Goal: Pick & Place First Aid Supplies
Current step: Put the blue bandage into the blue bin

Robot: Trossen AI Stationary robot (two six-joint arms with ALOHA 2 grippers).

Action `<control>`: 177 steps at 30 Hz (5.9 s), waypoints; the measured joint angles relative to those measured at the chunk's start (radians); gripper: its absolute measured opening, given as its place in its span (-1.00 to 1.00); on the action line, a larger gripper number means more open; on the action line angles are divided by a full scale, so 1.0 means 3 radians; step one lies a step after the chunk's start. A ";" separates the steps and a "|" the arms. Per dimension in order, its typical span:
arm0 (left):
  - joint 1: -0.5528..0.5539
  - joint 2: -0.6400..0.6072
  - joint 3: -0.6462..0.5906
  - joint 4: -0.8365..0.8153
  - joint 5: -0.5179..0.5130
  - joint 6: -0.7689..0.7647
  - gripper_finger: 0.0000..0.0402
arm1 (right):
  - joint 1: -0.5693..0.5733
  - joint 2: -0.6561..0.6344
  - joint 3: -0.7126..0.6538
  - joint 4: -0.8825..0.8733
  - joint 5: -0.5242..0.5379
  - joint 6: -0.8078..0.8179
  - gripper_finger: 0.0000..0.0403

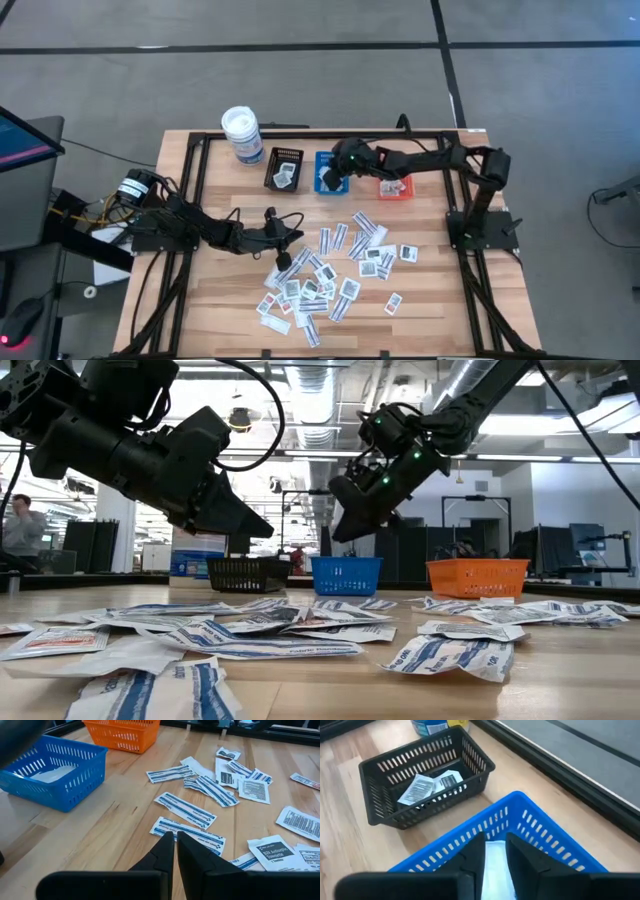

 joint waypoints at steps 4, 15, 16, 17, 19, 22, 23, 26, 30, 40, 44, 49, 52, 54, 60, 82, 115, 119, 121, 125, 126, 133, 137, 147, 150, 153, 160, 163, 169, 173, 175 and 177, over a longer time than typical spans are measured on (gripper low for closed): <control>0.0000 0.0000 0.0000 0.0000 0.0057 -0.0001 -0.89 | 0.0048 -0.0156 -0.0001 -0.0096 -0.0252 -0.0018 -0.60; 0.0009 0.0000 -0.0001 -0.0001 0.0835 -0.0001 -0.72 | 0.0851 -0.0722 0.0000 -0.0751 -0.0511 -0.0355 -0.60; 0.0021 0.0000 -0.0001 -0.0001 0.0834 -0.0001 -0.68 | 0.0935 -0.0745 0.0000 -0.0816 -0.0511 -0.0355 -0.60; 0.0034 0.0000 -0.0001 -0.0001 0.0835 -0.0002 -0.64 | 0.1021 -0.0758 0.0000 -0.0883 -0.0511 -0.0355 -0.60; 0.0067 0.0000 -0.0001 -0.0014 0.0834 -0.0001 -0.57 | 0.1183 -0.0760 0.0000 -0.0959 -0.0512 -0.0353 -0.60; 0.0124 0.0028 -0.0001 -0.0029 0.0836 -0.0002 -0.46 | 0.1407 -0.0716 0.0000 -0.1023 -0.0511 -0.0351 -0.60; 0.0142 0.0046 -0.0003 -0.0045 0.0836 -0.0003 -0.43 | 0.1474 -0.0686 0.0000 -0.1040 -0.0507 -0.0349 -0.60; 0.0195 0.0149 -0.0005 -0.0049 0.0928 -0.0133 -0.34 | 0.1660 -0.0570 -0.0001 -0.1041 -0.0511 -0.0344 -0.60; 0.0231 0.0280 -0.0004 -0.0026 0.1042 -0.0146 -0.27 | 0.1835 -0.0402 -0.0001 -0.1012 -0.0515 -0.0344 -0.60; 0.0355 0.0425 0.0001 -0.0013 0.1199 -0.0405 -0.25 | 0.1912 -0.0120 -0.0006 -0.0843 -0.0516 -0.0289 -0.60; 0.0351 0.0546 0.0002 0.0045 0.1193 -0.0448 -0.25 | 0.1867 -0.0139 0.0000 -0.0806 -0.0515 -0.0209 -0.60; 0.0351 0.0621 0.0006 0.0167 0.1195 -0.0457 -0.25 | 0.1865 -0.0150 0.0000 -0.0745 -0.0516 -0.0149 -0.60; 0.0357 0.0622 0.0002 0.0207 0.1282 -0.0407 -0.28 | 0.1865 -0.0150 0.0000 -0.0710 -0.0515 -0.0144 -0.60; 0.0357 0.0629 0.0002 0.0219 0.1342 -0.0407 -0.33 | 0.1865 -0.0150 0.0000 -0.0706 -0.0515 -0.0144 -0.60; 0.0359 0.0655 0.0002 0.0243 0.1429 -0.0415 -0.50 | 0.1868 -0.0150 0.0000 -0.0664 -0.0515 -0.0144 -0.60; 0.0342 0.0619 0.0005 0.0454 0.1244 -0.0196 -0.97 | 0.1780 -0.0088 0.0000 -0.0359 -0.0492 -0.0143 -0.60; 0.0251 0.0062 0.0011 0.0497 0.0920 0.0301 -0.97 | 0.1584 0.0145 0.0000 0.0179 -0.0857 -0.0080 -0.87; 0.0251 0.0062 0.0011 0.0501 0.0917 0.0301 -0.97 | 0.1580 0.0145 0.0000 0.0177 -0.0857 -0.0080 -0.96; 0.0251 0.0062 0.0012 0.0501 0.0918 0.0300 -0.97 | 0.1578 0.0145 0.0000 0.0174 -0.0856 -0.0080 -0.96; 0.0251 0.0062 0.0013 0.0501 0.0918 0.0289 -0.97 | 0.1571 0.0138 0.0000 0.0112 -0.0852 -0.0081 -0.98; 0.0251 0.0062 0.0013 0.0501 0.0918 0.0289 -0.97 | 0.1559 0.0115 -0.0002 0.0074 -0.0846 -0.0081 -0.98; 0.0251 0.0062 0.0014 0.0501 0.0919 0.0287 -0.96 | 0.1351 -0.0331 -0.0001 -0.0408 -0.0195 -0.0096 -0.98; 0.0251 0.0062 0.0014 0.0501 0.0919 0.0287 -0.96 | 0.1110 -0.0640 0.0000 -0.0647 0.0186 -0.0371 -0.99; 0.0251 0.0062 0.0014 0.0501 0.0921 0.0287 -0.96 | 0.0114 -0.0737 0.0001 -0.0736 -0.0505 -0.0941 -0.99; 0.0251 0.0062 0.0014 0.0501 0.0921 0.0286 -0.96 | -0.0101 -0.0569 0.0000 -0.0721 -0.0766 -0.0851 -0.99; 0.0251 0.0062 0.0014 0.0501 0.0921 0.0287 -0.96 | -0.0230 -0.0407 0.0000 -0.0731 -0.1126 -0.0762 -0.99; 0.0251 0.0062 0.0014 0.0500 0.0922 0.0286 -0.96 | -0.0298 -0.0239 0.0017 -0.0644 -0.1471 -0.0786 -0.91; 0.0251 0.0062 0.0014 0.0500 0.0922 0.0287 -0.96 | -0.0298 -0.0240 0.0019 -0.0639 -0.1446 -0.0868 -0.82; 0.0251 0.0062 0.0014 0.0500 0.0922 0.0287 -0.96 | -0.0294 -0.0264 0.0023 -0.0637 -0.1439 -0.0867 -0.65; 0.0251 0.0062 0.0014 0.0500 0.0922 0.0287 -0.96 | -0.0194 -0.0264 0.0023 -0.0639 -0.1552 -0.0592 -0.64; 0.0251 0.0062 0.0014 0.0500 0.0922 0.0287 -0.96 | -0.0082 -0.0264 0.0023 -0.0676 -0.1637 -0.0491 -0.64; 0.0251 0.0062 0.0014 0.0500 0.0922 0.0287 -0.96 | 0.0058 -0.0264 0.0023 -0.0710 -0.1670 -0.0502 -0.64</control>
